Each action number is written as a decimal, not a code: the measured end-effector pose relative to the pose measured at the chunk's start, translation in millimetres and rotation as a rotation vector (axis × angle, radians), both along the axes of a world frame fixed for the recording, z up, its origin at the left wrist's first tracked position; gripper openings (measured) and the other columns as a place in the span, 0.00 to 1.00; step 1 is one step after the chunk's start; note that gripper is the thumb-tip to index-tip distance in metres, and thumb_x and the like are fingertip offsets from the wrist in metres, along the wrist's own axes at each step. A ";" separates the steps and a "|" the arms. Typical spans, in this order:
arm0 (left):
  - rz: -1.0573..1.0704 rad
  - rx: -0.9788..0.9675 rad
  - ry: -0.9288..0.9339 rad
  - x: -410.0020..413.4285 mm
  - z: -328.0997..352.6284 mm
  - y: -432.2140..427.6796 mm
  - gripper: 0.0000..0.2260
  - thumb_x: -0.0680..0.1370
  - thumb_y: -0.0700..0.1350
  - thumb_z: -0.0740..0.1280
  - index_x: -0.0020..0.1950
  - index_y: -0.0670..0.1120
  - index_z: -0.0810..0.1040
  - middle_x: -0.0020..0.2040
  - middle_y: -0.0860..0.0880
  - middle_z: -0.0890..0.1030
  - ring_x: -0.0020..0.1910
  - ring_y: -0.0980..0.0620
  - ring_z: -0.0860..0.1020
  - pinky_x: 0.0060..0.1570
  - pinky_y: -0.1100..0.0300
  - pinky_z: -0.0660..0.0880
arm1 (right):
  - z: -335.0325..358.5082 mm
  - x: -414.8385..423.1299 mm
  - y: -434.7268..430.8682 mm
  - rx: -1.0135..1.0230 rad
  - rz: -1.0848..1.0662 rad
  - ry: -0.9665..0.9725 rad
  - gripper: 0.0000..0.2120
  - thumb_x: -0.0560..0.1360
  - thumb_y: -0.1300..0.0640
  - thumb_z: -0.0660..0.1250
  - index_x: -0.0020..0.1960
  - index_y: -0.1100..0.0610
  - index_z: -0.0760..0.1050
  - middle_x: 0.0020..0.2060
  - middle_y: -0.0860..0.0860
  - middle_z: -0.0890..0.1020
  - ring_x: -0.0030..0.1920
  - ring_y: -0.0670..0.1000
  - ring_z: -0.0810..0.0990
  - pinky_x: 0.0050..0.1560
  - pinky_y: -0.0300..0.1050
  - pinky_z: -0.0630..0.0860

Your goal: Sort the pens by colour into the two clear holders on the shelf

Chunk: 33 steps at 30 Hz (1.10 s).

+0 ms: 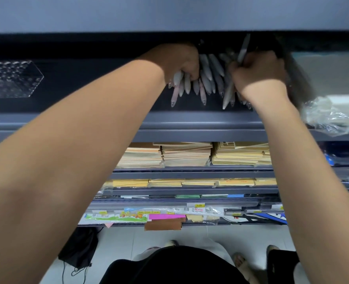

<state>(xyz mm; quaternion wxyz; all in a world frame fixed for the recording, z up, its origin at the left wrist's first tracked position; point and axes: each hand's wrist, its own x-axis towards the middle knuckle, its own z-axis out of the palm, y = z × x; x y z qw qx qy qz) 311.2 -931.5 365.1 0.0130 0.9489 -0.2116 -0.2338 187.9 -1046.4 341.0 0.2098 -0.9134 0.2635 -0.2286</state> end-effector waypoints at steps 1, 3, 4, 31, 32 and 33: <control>0.012 -0.001 0.027 2.1 1.5 0.6 0.12 0.80 0.43 0.65 0.42 0.37 0.80 0.24 0.42 0.80 0.18 0.47 0.77 0.17 0.62 0.72 | -1.1 -0.5 0.7 -0.015 -0.001 0.004 0.18 0.76 0.47 0.61 0.54 0.59 0.81 0.53 0.62 0.82 0.58 0.66 0.76 0.53 0.46 0.72; 0.054 -0.008 0.087 4.9 4.2 2.5 0.11 0.80 0.44 0.67 0.45 0.37 0.81 0.32 0.41 0.82 0.26 0.46 0.77 0.26 0.61 0.75 | -4.3 1.7 -0.3 -0.047 -0.017 -0.006 0.19 0.76 0.46 0.61 0.55 0.59 0.80 0.53 0.63 0.82 0.57 0.66 0.76 0.52 0.47 0.72; 0.070 -0.008 0.107 6.3 5.1 3.2 0.11 0.80 0.44 0.67 0.45 0.37 0.81 0.31 0.41 0.81 0.27 0.47 0.75 0.27 0.63 0.74 | -6.8 3.3 -1.8 -0.061 -0.014 -0.023 0.20 0.75 0.46 0.61 0.55 0.60 0.80 0.52 0.63 0.82 0.57 0.66 0.77 0.51 0.47 0.72; 0.619 -1.242 0.431 -14.6 -19.9 71.3 0.13 0.76 0.38 0.65 0.32 0.42 0.71 0.30 0.44 0.72 0.29 0.50 0.74 0.36 0.58 0.79 | -26.6 -6.8 -6.9 0.140 0.119 -0.322 0.15 0.78 0.52 0.62 0.34 0.57 0.68 0.22 0.50 0.65 0.30 0.47 0.65 0.31 0.42 0.57; 0.660 -1.329 0.446 -18.3 -19.5 73.7 0.13 0.77 0.37 0.65 0.32 0.42 0.71 0.30 0.45 0.72 0.28 0.50 0.73 0.36 0.59 0.80 | -25.9 -10.2 -5.8 0.174 0.153 -0.352 0.17 0.78 0.53 0.62 0.32 0.56 0.66 0.22 0.49 0.66 0.28 0.48 0.65 0.29 0.40 0.59; 0.694 -1.395 0.456 -23.0 -18.5 76.3 0.13 0.78 0.37 0.65 0.33 0.43 0.71 0.30 0.46 0.71 0.28 0.51 0.73 0.34 0.60 0.80 | -25.0 -13.9 -3.6 0.240 0.199 -0.390 0.18 0.78 0.53 0.63 0.31 0.56 0.66 0.22 0.50 0.67 0.26 0.48 0.66 0.28 0.38 0.60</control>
